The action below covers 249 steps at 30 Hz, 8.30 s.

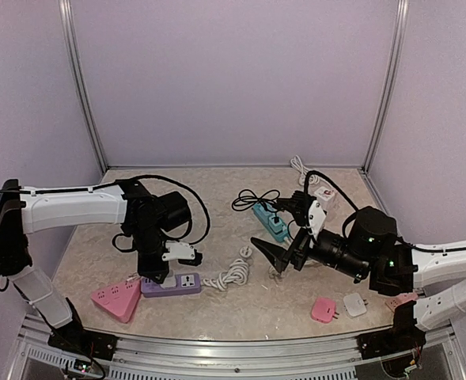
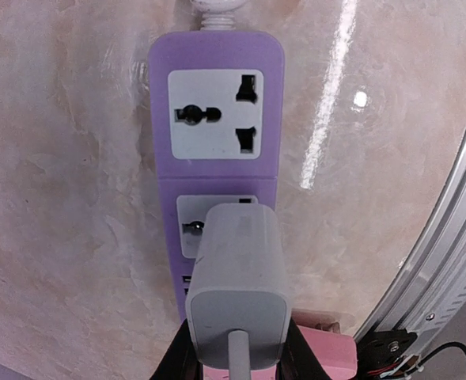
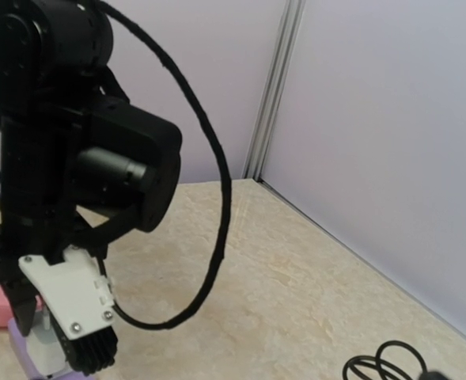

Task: Insert the plug
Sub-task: Insert the plug into the socket, then move the plug to the center of the board, then pick up the plug from the center of the board.

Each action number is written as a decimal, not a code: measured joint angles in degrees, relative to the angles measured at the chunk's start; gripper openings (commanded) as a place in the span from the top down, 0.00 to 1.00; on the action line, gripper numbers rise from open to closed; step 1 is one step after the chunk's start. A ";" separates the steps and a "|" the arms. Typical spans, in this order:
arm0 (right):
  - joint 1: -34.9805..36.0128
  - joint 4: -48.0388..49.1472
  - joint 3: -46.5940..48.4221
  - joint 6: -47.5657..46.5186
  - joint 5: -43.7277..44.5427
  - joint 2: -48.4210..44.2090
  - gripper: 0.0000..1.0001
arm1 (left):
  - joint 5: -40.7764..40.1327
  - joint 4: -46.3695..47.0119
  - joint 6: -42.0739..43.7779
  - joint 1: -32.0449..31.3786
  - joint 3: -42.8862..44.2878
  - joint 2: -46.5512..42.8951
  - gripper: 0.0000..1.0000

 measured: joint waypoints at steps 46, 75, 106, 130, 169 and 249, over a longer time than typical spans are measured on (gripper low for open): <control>-0.63 -23.87 10.86 14.95 20.57 -5.77 0.00 | -0.50 0.11 2.93 -0.66 9.09 -1.11 0.01; -57.70 -82.88 7.82 61.90 14.19 -8.09 0.00 | 5.62 3.91 -0.70 8.57 14.40 -14.38 0.01; -47.60 -85.44 23.87 89.48 1.03 27.43 0.00 | 8.20 3.63 0.46 9.46 10.88 -26.45 0.01; -43.71 -105.88 7.26 117.50 -4.66 5.07 0.00 | 10.03 3.23 0.48 9.70 10.88 -24.24 0.01; -44.24 -90.09 20.87 67.14 8.72 10.19 0.00 | 10.19 2.25 1.44 10.56 10.91 -20.39 0.01; -49.35 -89.70 24.76 -5.68 -2.16 30.38 0.71 | 11.54 1.86 2.97 13.22 10.88 -21.33 0.01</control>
